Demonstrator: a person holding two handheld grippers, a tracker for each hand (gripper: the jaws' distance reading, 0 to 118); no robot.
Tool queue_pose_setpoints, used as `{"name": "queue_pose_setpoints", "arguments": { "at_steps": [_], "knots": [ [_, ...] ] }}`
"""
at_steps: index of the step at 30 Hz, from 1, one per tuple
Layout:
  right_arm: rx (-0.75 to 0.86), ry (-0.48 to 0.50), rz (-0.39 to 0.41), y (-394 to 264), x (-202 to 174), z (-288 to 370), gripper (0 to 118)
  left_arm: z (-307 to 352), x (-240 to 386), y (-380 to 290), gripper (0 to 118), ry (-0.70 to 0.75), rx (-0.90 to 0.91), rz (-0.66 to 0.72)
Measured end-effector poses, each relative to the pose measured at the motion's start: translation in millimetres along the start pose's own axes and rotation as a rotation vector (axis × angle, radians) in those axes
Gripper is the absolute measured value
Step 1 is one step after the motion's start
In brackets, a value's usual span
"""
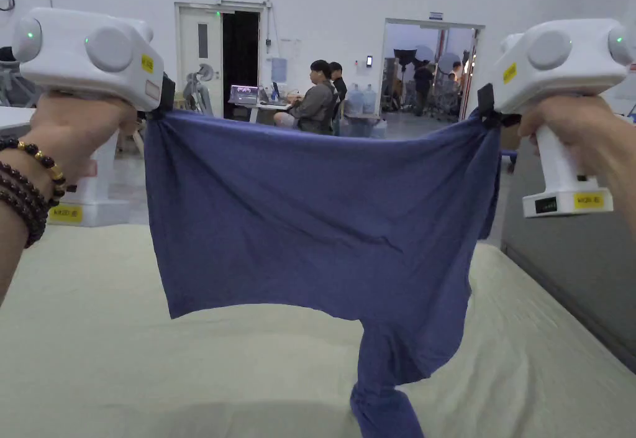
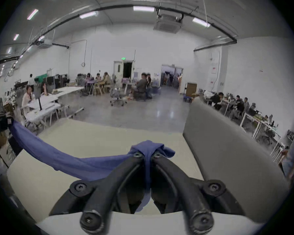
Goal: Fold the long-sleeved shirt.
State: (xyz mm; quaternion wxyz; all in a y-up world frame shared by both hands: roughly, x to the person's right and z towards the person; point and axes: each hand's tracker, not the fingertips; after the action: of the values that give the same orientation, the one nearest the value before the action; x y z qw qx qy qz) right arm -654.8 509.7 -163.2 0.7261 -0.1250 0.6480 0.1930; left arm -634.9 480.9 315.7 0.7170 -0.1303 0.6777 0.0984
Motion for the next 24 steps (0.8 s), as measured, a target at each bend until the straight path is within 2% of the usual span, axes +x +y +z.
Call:
{"name": "queue_pose_setpoints", "arguments": {
  "at_steps": [4, 8, 12, 16, 20, 24],
  "knots": [
    [-0.122, 0.043, 0.016, -83, -12, -40, 1, -34, -3, -75, 0, -0.003, -0.146, -0.002],
    [-0.244, 0.065, -0.01, -155, -18, -91, 1, -60, -6, -147, 0, -0.008, -0.281, 0.032],
    [-0.313, 0.101, -0.035, -202, -22, -100, 2, -57, -1, -187, 0, 0.003, -0.314, -0.003],
    [-0.307, 0.104, -0.011, -226, -19, -74, 2, -34, -4, -204, 0, -0.034, -0.328, 0.066],
    [-0.347, 0.192, -0.011, -265, -5, -26, 2, 9, -12, -239, 0, -0.113, -0.379, 0.156],
    [-0.368, 0.222, 0.015, -327, 6, 42, 2, 59, -8, -306, 0, -0.09, -0.447, 0.072]
  ]
}}
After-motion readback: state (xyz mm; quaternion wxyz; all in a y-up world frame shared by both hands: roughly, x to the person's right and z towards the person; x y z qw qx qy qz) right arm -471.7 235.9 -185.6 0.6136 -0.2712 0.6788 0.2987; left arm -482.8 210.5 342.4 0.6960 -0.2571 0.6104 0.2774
